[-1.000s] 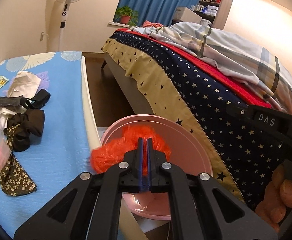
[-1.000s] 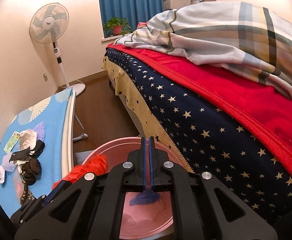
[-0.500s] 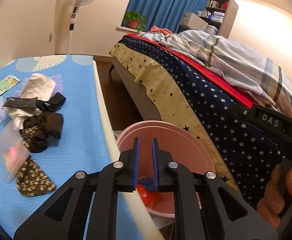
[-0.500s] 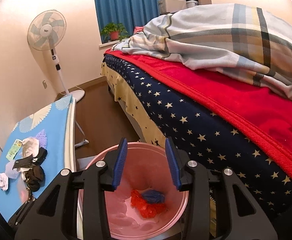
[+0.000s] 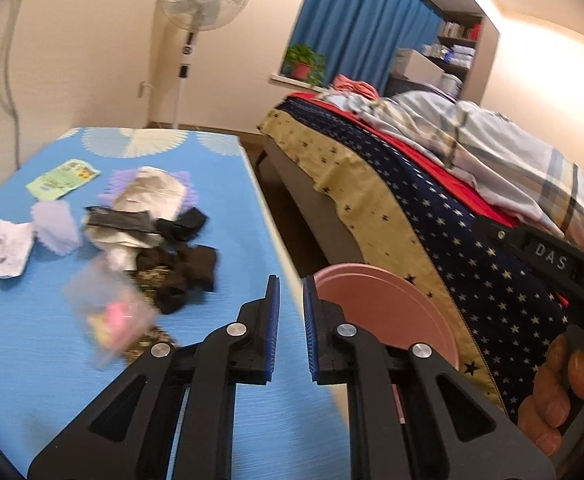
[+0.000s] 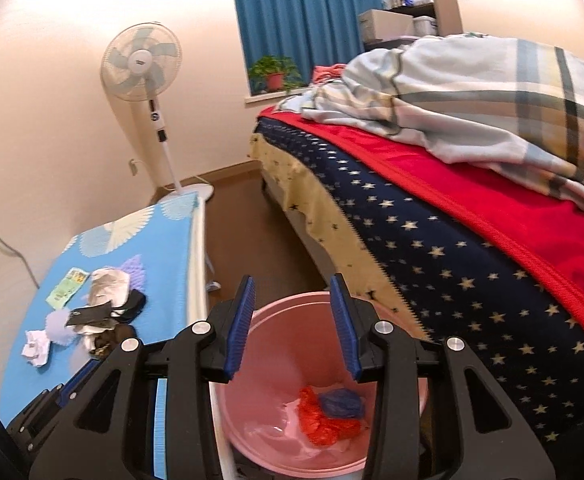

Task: Collect trash
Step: 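Move both open tools back over the trash pile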

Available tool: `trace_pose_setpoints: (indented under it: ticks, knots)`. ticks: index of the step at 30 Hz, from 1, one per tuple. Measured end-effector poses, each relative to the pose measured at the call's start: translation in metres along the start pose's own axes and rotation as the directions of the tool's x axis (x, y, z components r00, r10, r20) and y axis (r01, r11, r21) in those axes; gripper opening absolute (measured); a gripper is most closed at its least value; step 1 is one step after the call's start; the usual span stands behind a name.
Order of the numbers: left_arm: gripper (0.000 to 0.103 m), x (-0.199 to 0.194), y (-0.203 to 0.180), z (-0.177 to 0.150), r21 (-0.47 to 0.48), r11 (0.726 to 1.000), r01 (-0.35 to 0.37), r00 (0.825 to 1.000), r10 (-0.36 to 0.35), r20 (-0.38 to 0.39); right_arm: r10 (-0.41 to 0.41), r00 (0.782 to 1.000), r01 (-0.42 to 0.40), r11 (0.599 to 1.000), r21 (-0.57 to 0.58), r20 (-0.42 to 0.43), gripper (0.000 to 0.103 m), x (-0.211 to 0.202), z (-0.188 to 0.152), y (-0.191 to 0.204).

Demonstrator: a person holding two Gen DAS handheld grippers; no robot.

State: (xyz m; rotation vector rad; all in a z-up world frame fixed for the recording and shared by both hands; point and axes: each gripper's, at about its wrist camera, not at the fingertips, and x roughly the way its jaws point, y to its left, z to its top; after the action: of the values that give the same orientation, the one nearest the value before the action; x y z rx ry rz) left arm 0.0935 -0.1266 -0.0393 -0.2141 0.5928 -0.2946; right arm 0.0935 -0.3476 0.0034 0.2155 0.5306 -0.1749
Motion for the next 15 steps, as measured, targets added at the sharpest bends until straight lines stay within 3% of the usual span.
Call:
trace_pose_setpoints:
  ticks: [8,15]
  knots:
    - [0.012,-0.018,0.047,0.002,-0.084,0.986,-0.147,0.988,0.151,0.036,0.136,0.991,-0.136,0.989,-0.06,-0.012,0.032,0.007,-0.011,0.046]
    - [0.012,-0.031,0.096,-0.003,-0.185,0.941,-0.284,0.955,0.294,0.027,0.214,0.974,-0.219,0.973,-0.069,-0.073,0.029,0.028,-0.028,0.079]
